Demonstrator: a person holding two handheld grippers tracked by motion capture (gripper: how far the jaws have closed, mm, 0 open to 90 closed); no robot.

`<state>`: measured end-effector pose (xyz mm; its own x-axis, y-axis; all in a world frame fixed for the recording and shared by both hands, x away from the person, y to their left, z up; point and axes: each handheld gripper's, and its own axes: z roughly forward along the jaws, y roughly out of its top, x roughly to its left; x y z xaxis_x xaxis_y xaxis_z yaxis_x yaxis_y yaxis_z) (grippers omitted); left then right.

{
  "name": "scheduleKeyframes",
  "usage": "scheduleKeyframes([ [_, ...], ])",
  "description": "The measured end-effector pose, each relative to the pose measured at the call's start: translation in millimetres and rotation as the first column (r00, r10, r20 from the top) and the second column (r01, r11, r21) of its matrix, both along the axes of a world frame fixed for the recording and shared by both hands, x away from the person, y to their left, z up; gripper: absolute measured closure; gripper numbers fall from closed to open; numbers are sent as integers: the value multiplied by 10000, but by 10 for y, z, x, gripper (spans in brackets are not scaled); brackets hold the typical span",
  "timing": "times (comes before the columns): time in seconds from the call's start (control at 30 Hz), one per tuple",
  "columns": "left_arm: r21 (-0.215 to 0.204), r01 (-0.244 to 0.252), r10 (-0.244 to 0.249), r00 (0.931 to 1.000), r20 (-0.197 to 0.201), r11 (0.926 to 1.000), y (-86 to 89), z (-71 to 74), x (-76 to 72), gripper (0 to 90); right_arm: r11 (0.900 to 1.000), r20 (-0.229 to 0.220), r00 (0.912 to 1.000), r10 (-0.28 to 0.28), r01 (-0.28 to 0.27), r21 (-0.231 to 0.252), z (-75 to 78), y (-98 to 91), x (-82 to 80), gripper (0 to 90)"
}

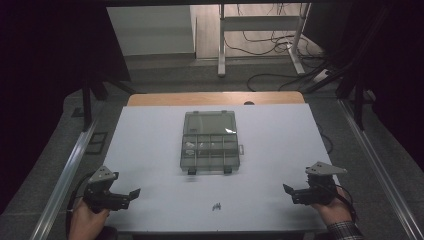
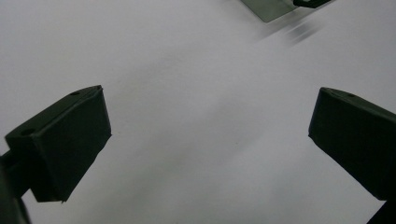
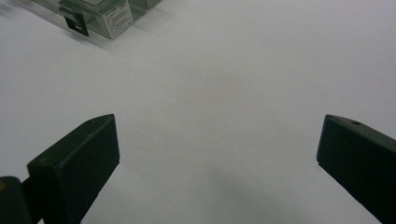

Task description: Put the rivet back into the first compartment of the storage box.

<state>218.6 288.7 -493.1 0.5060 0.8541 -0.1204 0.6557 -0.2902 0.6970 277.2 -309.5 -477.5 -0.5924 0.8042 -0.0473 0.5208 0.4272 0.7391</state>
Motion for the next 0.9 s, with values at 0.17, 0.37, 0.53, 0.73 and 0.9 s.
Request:
scheduleKeyframes([
  [0.17, -291, -47, 48, 10000, 20, 9996, 34, -2, -1, 0, 10000, 50, 10000, 14, -14, -13, 7, 10, -7, 0],
  [0.37, -138, 36, -36, 10000, 50, 9999, 22, -14, 10, 0, 10000, 37, 10000, 39, -39, -1, 2, 19, 0, 0],
  [0.53, -123, 29, -29, 10000, 33, 9999, 11, -9, 11, 0, 9999, 30, 10000, 91, -91, -50, -1, 27, -1, 0],
  [0.73, -56, -28, 28, 10000, -43, 10000, 6, -8, 24, 0, 9999, 27, 10000, 86, -86, -53, -2, 24, 3, 0],
  [0.9, 50, -53, 54, 9998, -180, 10000, -1, -9, 36, 0, 9999, 20, 9999, 116, -116, -63, -3, 27, 4, 0],
])
